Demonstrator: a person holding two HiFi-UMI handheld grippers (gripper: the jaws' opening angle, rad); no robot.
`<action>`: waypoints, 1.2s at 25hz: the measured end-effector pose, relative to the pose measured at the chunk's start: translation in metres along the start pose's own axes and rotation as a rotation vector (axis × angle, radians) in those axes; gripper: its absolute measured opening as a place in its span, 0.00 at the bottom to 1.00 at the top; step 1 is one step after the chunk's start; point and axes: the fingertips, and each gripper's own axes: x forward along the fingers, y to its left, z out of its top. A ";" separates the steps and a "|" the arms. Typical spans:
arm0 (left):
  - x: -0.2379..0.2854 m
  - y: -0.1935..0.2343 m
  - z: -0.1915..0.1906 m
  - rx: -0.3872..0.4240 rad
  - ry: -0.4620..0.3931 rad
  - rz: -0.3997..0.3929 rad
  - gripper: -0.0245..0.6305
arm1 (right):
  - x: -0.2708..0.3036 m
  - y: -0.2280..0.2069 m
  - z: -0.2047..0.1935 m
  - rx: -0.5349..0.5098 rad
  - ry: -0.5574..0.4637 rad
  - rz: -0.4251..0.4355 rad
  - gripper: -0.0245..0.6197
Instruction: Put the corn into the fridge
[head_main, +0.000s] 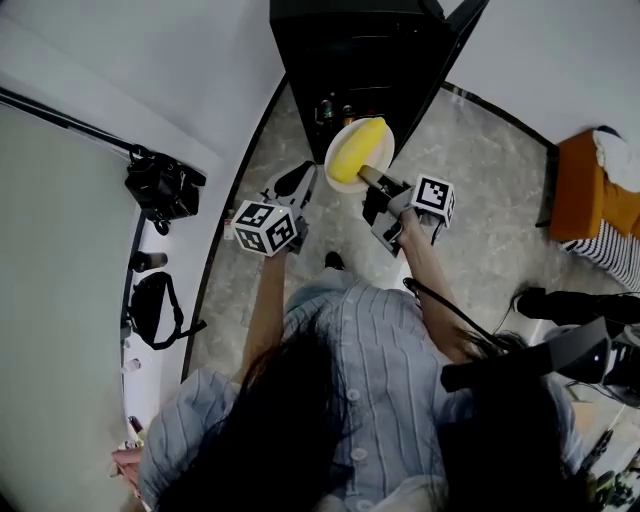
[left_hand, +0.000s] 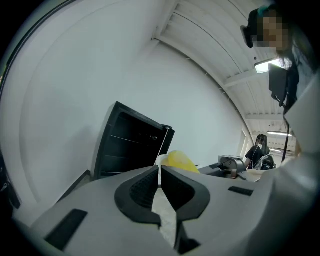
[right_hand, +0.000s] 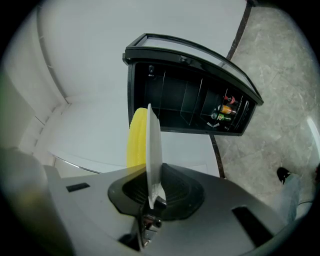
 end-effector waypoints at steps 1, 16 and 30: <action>0.002 0.001 -0.001 0.004 0.003 -0.008 0.05 | 0.001 -0.002 0.001 0.001 -0.006 0.003 0.10; 0.009 0.010 -0.005 0.033 0.035 -0.090 0.05 | 0.005 -0.009 0.007 0.022 -0.076 0.016 0.10; 0.001 -0.001 -0.032 0.021 0.064 -0.090 0.05 | 0.007 -0.020 0.010 -0.005 -0.055 -0.002 0.10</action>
